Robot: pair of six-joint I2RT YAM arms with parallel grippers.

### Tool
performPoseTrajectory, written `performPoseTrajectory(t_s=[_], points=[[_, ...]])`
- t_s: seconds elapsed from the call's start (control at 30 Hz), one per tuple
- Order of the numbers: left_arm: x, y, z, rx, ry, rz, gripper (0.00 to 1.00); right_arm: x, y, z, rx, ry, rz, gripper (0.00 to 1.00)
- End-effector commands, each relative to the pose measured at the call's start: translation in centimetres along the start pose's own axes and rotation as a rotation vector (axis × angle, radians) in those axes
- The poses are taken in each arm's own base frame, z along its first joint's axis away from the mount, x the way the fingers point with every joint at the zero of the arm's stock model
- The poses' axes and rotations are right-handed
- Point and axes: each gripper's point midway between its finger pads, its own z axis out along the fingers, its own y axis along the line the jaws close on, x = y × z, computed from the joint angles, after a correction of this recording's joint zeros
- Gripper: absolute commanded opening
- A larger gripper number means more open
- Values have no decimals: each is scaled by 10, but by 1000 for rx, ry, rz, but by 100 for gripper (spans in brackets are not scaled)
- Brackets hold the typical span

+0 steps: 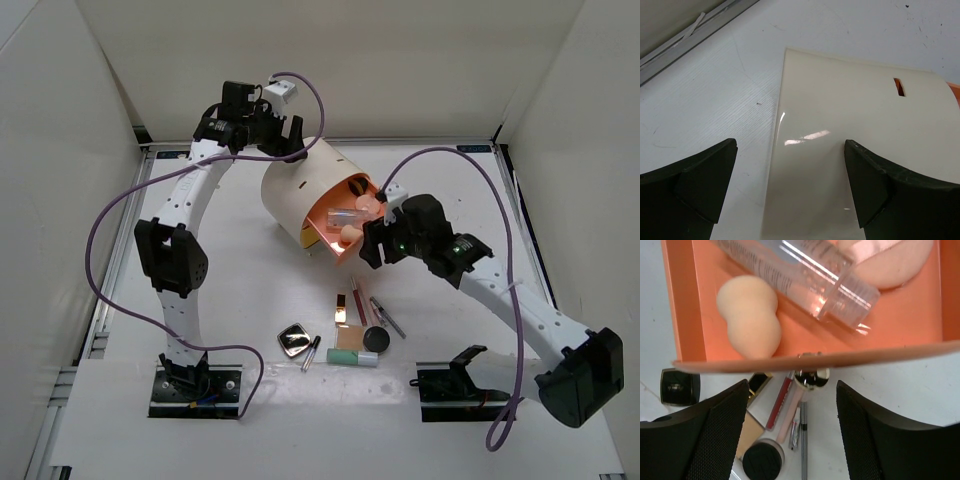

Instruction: Organize the makeup

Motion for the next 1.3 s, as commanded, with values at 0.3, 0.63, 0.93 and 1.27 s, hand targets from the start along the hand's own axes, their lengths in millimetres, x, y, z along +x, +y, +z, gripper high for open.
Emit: performPoseTrajectory(t_s=[0.3, 0.63, 0.93, 1.27], points=[[10, -6, 3, 54, 20, 11, 98, -91, 13, 23, 32, -304, -14, 57], [32, -4, 20, 88, 73, 9, 98, -122, 5, 41, 93, -356, -82, 29], [40, -4, 29, 107, 88, -2, 98, -154, 11, 75, 53, -468, -82, 38], [39, 5, 30, 58, 90, -1, 98, -138, 7, 93, 116, -415, -39, 85]])
